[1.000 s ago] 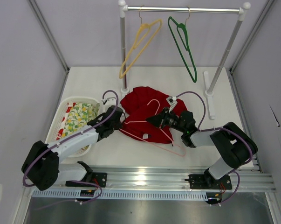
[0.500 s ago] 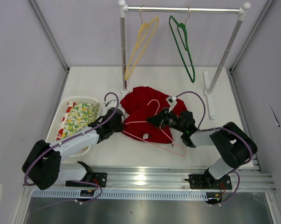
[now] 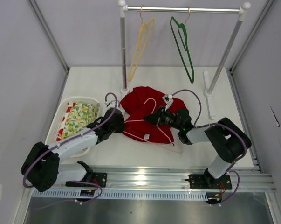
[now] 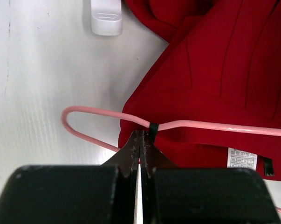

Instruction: Place the skirt on the hanger

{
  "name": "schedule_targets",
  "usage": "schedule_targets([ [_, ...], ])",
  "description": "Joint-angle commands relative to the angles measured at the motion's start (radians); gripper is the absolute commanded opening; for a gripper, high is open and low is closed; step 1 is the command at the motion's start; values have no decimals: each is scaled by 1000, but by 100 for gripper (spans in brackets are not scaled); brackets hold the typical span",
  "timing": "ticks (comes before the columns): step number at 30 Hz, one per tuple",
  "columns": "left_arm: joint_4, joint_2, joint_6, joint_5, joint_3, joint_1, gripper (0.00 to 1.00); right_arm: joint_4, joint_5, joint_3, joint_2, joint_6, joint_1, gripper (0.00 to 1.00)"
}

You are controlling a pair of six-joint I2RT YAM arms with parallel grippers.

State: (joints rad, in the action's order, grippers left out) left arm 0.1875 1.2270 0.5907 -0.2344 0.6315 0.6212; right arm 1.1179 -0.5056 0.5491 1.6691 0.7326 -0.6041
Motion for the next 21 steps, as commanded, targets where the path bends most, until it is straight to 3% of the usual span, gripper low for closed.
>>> schedule_targets([
  [1,-42,-43,-20,49,-3,-5,0,88,-7,48,18,-6,-16,0],
  [12,121,-181,-58,41,57,-5,3,66,-24,49,9,-22,-29,0],
  [18,141,-285,-144,119,117,-5,26,51,-60,43,-11,-29,-31,0],
  [21,99,-235,-219,214,155,-5,49,42,-79,41,-25,-35,-31,0],
])
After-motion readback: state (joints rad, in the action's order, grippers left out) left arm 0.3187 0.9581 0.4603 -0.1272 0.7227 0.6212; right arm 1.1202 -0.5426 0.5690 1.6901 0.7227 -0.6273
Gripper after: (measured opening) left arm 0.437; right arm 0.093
